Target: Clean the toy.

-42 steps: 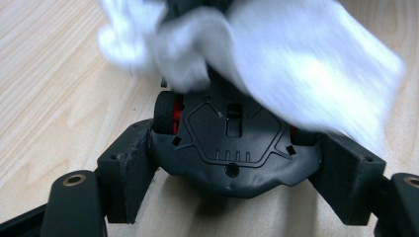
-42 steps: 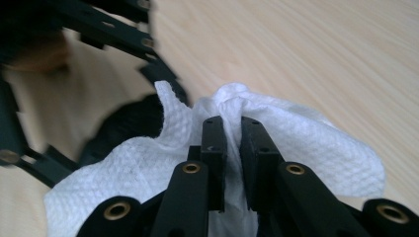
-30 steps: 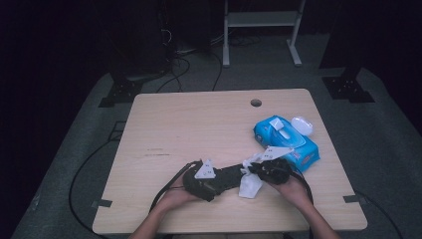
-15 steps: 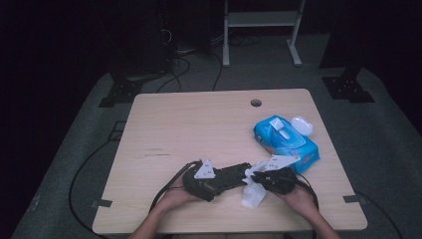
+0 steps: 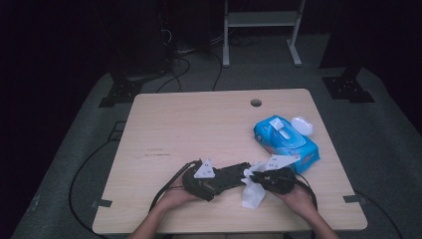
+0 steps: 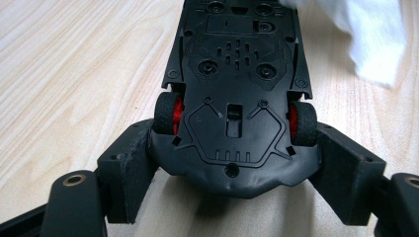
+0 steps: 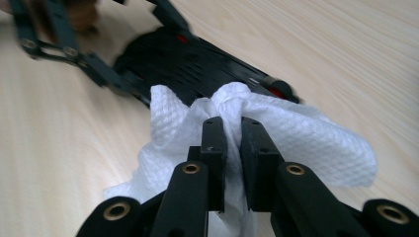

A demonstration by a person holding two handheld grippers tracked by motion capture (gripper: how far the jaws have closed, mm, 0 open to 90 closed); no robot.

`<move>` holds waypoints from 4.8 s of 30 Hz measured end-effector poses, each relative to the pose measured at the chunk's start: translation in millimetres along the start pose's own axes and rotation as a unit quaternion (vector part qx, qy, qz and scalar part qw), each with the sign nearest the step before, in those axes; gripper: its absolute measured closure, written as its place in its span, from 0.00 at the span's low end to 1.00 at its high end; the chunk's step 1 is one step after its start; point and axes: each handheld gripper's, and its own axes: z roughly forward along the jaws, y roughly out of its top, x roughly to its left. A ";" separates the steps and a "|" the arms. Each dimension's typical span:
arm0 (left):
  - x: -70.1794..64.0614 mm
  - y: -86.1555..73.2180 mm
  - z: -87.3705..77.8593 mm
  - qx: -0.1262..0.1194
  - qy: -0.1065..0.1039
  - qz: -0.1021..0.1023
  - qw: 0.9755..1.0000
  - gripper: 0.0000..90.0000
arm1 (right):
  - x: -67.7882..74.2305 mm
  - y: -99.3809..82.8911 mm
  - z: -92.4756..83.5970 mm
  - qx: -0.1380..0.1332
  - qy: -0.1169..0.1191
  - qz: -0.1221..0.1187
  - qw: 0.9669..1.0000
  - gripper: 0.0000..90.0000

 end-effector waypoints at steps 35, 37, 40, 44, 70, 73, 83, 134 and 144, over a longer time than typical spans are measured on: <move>4.9 -1.8 -1.8 -0.003 0.000 -0.012 1.000 0.26 | -31.0 20.0 20.9 0.018 -0.048 0.021 0.998 0.89; 4.6 -2.1 -2.2 -0.002 -0.002 -0.010 1.000 0.26 | -28.1 11.4 12.7 0.027 -0.052 0.015 0.998 0.89; 3.4 -0.9 -1.0 -0.001 -0.003 -0.006 1.000 0.26 | -24.5 7.9 7.1 0.025 -0.048 0.017 0.998 0.89; 2.8 -0.6 -0.2 -0.004 -0.003 -0.009 1.000 0.26 | -17.4 16.4 10.8 0.015 -0.038 0.008 0.999 0.89; 4.4 -2.7 0.3 0.000 -0.007 -0.010 1.000 0.26 | -11.1 25.9 24.6 0.019 -0.022 0.005 1.000 0.89; 4.5 -2.2 -0.1 0.001 -0.007 -0.008 1.000 0.26 | -7.3 18.1 16.9 0.019 -0.007 0.005 1.000 0.89; 10.5 -4.2 -1.3 0.001 -0.014 -0.031 0.999 0.25 | -4.9 5.8 8.0 0.011 -0.003 0.014 1.000 0.89; 16.4 1.4 -4.5 -0.026 -0.060 -0.111 0.992 0.31 | 22.6 -18.1 0.2 -0.030 -0.005 -0.085 0.996 0.92; 15.0 0.9 -6.4 -0.031 -0.061 -0.100 0.993 0.38 | 25.5 -20.6 -1.7 -0.027 0.003 -0.091 0.996 0.93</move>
